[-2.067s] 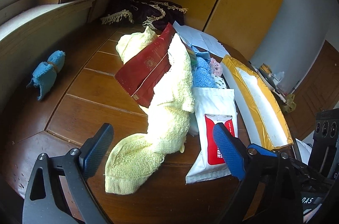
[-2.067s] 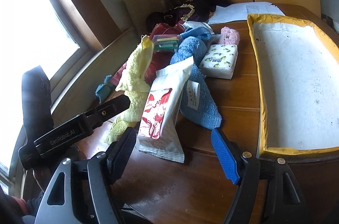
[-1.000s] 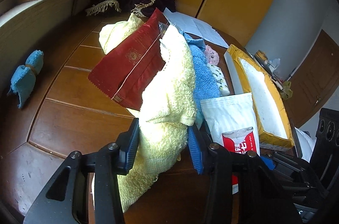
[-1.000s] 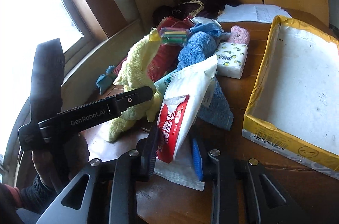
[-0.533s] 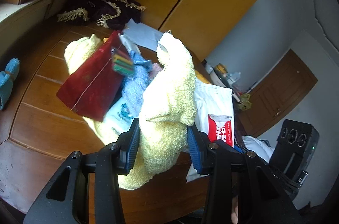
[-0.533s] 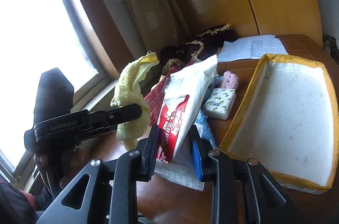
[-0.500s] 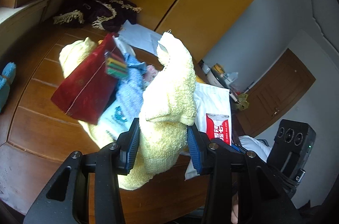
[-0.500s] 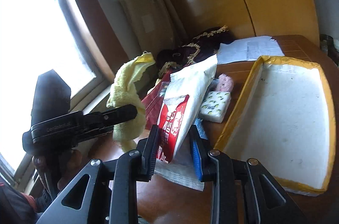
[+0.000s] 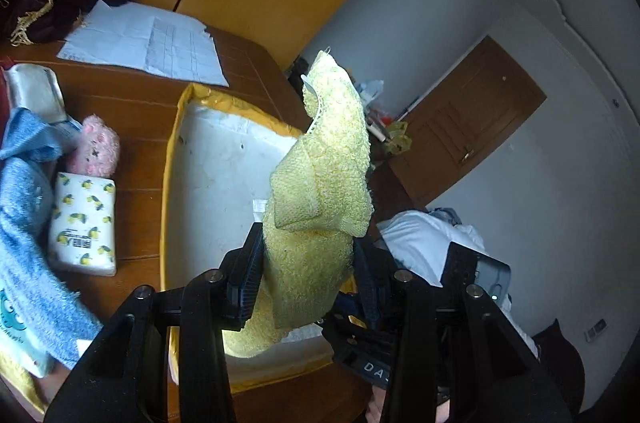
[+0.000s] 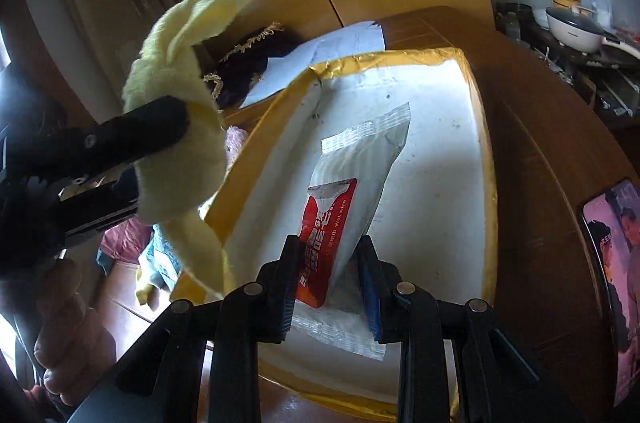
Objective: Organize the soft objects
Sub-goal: 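Lift the yellow towel with the left tool while the right tool carries the packet into the tray, then open both tools to release the towel and packet in the tray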
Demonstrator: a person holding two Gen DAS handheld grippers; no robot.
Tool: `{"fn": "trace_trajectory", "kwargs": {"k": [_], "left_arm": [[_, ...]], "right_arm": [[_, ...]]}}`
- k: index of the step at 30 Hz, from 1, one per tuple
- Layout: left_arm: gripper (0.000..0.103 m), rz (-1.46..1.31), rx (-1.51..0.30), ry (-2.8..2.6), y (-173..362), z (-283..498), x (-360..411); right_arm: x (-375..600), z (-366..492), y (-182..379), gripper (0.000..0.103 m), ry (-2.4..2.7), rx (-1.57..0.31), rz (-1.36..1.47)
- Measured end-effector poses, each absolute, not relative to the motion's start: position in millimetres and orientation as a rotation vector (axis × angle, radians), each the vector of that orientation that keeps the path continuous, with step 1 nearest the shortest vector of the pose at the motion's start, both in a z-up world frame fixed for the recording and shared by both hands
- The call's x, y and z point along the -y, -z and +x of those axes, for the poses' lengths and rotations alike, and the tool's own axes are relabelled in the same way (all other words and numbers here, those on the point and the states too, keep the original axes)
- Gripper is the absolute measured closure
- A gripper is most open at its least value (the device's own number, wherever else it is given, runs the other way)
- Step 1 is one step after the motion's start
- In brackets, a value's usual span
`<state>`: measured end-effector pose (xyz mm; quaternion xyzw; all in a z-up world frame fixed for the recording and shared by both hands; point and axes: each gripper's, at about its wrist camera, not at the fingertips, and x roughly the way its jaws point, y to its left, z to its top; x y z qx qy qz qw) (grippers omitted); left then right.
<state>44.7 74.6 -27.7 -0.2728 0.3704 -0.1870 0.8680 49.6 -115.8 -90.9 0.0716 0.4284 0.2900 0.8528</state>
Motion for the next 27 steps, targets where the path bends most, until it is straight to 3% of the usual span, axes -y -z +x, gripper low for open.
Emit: {"fn": "trace_trajectory", "kwargs": {"k": [7,17,19,23,27], "left_arm": [[0.063,-0.538,-0.895,0.344,67,53,-55],[0.063,-0.527,-0.875,0.253,70,58,-54],[0.058,-0.559,-0.855,0.263,67,52,-59],[0.031,-0.650,-0.801,0.334,62,44,-73],[0.030,-0.687,-0.721,0.323,48,17,-98]], "right_arm": [[125,49,89,0.074,-0.609,-0.898,0.109],[120,47,82,0.070,-0.559,-0.878,0.090],[122,45,79,0.070,-0.544,-0.867,0.100],[127,42,68,0.065,-0.530,-0.848,0.139],[125,27,48,0.048,-0.488,-0.774,0.134]]}}
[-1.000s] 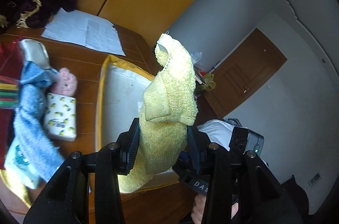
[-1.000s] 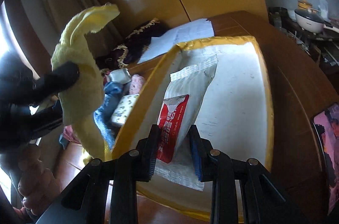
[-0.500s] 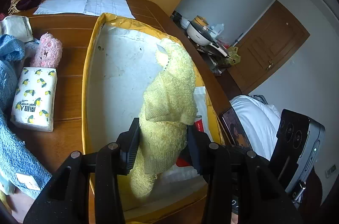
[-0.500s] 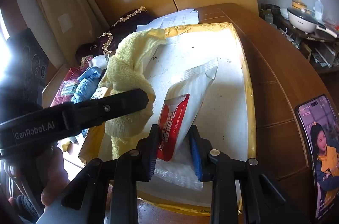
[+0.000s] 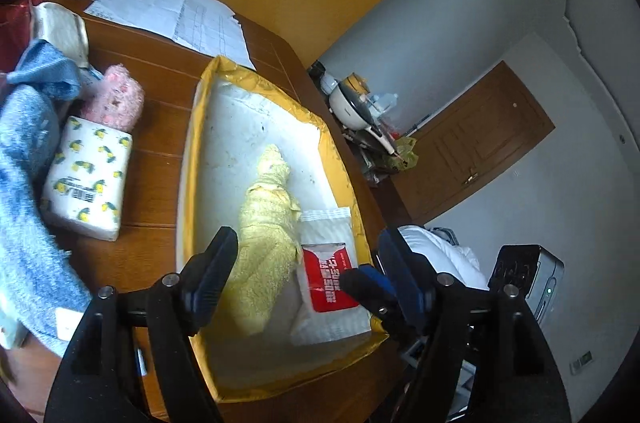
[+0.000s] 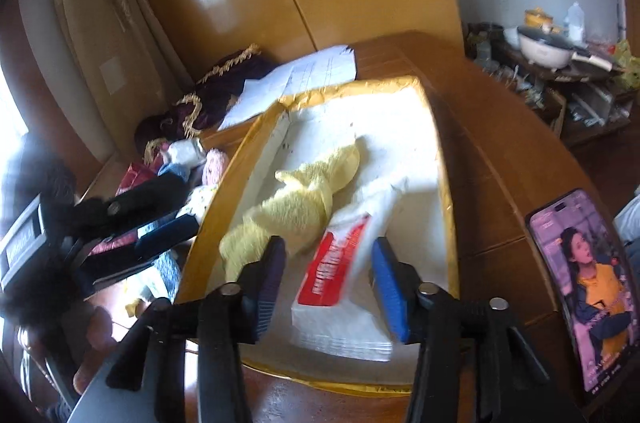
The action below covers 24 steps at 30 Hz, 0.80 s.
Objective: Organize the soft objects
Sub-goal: 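Open both tools to release the towel and packet in the tray, then grasp the blue towel with the right tool while the left tool grasps the clear pencil bag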
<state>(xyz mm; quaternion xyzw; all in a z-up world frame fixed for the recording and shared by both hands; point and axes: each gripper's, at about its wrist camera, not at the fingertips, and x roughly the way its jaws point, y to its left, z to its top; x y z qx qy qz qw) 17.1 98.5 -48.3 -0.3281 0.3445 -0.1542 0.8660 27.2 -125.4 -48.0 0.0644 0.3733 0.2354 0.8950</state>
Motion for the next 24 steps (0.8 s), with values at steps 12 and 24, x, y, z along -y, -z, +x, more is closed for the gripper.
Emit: {"fn": "trace_trajectory", "kwargs": {"k": [12,24], "left_arm": [[0.029,-0.574,-0.575,-0.043,39,-83,-176],[0.022,-0.571,-0.567,-0.099,49,-85,-189]], "right_arm": [[49,-7,29,0.040,-0.836,-0.776,0.127],[-10,-19,43,0.039,-0.980,-0.879,0.060]]}}
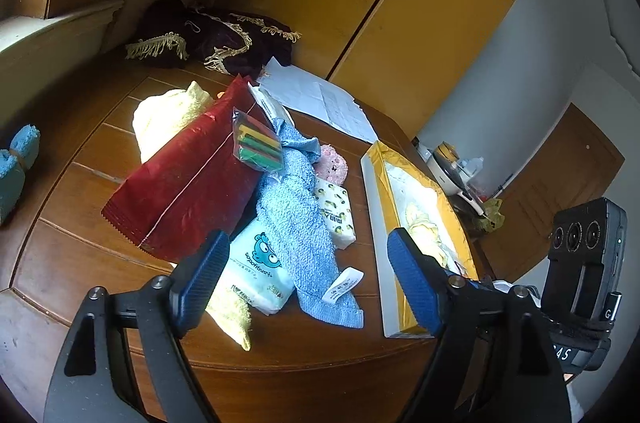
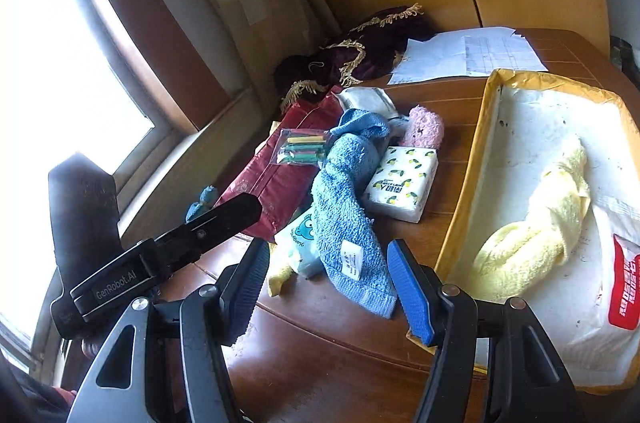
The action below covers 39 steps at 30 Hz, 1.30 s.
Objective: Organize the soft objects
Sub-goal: 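Grasp the blue towel with the right tool while the left tool grasps the clear pencil bag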
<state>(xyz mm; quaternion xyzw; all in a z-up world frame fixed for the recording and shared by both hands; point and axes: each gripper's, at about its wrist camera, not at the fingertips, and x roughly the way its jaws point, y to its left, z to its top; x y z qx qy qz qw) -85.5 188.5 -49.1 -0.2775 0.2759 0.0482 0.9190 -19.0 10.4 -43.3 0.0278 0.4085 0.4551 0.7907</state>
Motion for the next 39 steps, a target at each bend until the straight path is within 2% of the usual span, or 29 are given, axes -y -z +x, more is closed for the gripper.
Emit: {"fn": "trace_trajectory", "kwargs": {"k": [13,15,20,24,26,31,32,39], "left_arm": [[0.022,-0.571,-0.495,-0.192,34,-81,-224],[0.022,-0.581,-0.500,-0.200,33,-75,-230],[0.022,-0.585,-0.521,-0.153,24,-53,-238],[0.022,-0.376,-0.593,-0.097,21,-15,-219],[0.022,-0.306,-0.672,-0.115,27,5,-215],[0.023,-0.196,-0.728,-0.155,44,18,-205],[0.027,-0.175,-0.730,-0.161,44,16,-202],[0.029,-0.303,-0.726,-0.060,44,-15,-211]], "right_arm": [[-82,33,44,0.040,-0.918,-0.981,0.011],[-95,42,51,0.046,-0.890,-1.022,0.013],[-109,57,71,0.051,-0.831,-1.015,0.007],[-105,63,87,0.068,-0.824,-1.049,0.058],[-100,66,91,0.074,-0.838,-1.065,0.088],[-98,59,88,0.076,-0.834,-1.019,0.071],[-96,57,88,0.076,-0.838,-1.011,0.072],[-86,55,90,0.080,-0.843,-1.014,0.086]]}}
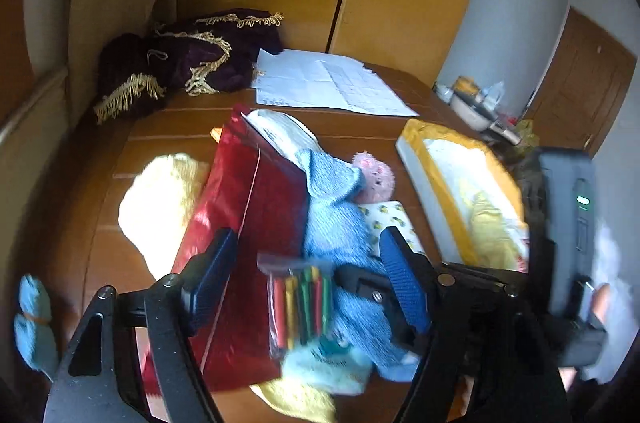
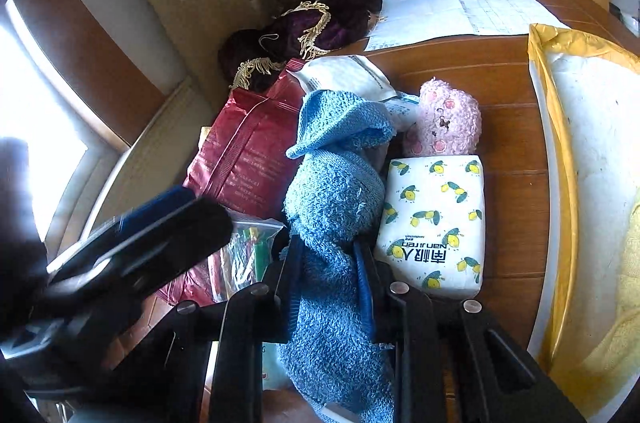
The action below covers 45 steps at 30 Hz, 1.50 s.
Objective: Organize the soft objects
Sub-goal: 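Grasp the blue towel with the right tool while the left tool grasps the clear pencil bag, then carry the blue towel into the tray with the right tool while the left tool carries the pencil bag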
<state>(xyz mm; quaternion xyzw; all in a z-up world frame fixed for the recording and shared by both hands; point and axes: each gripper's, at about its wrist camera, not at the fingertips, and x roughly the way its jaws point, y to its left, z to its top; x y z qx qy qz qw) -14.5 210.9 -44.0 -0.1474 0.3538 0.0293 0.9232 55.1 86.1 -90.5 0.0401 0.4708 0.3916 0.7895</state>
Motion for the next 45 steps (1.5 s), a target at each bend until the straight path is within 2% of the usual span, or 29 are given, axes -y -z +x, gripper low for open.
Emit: {"fn": "trace_trajectory", "kwargs": {"k": [3,4,5,15,18,20,26,35,36,40,43,45], "left_arm": [[0.037,-0.369,-0.730,-0.088,49,-33,-216],[0.047,-0.372,-0.732,-0.102,51,-38,-217],[0.051,-0.384,-0.728,-0.105,52,-43,-218],[0.052,-0.303,-0.760,-0.088,63,-28,-197],[0.070,-0.276,-0.779,-0.127,69,-22,-193],[0.088,-0.266,-0.798,-0.146,73,-19,-192],[0.101,-0.279,-0.774,-0.150,73,-24,-194],[0.101,-0.495,-0.606,-0.094,40,-51,-225],[0.101,-0.506,-0.607,-0.090,40,-51,-227],[0.101,-0.540,-0.600,-0.067,37,-50,-225],[0.101,-0.524,-0.607,-0.071,36,-49,-223],[0.101,-0.528,-0.611,-0.077,38,-49,-224]], "right_arm": [[-83,54,90,0.080,-0.844,-1.008,0.110],[-80,56,90,0.080,-0.846,-1.011,0.129],[-79,57,91,0.080,-0.850,-1.016,0.149],[-73,58,88,0.082,-0.851,-1.004,0.209],[-74,56,87,0.082,-0.850,-1.003,0.205],[-74,55,87,0.082,-0.849,-1.001,0.198],[-70,51,81,0.084,-0.865,-0.962,0.207],[-54,32,54,0.089,-0.909,-0.766,0.242],[-53,30,51,0.098,-0.920,-0.744,0.247],[-55,24,45,0.097,-0.904,-0.703,0.208],[-61,30,52,0.097,-0.955,-0.781,0.208],[-63,32,54,0.092,-0.959,-0.802,0.207]]}}
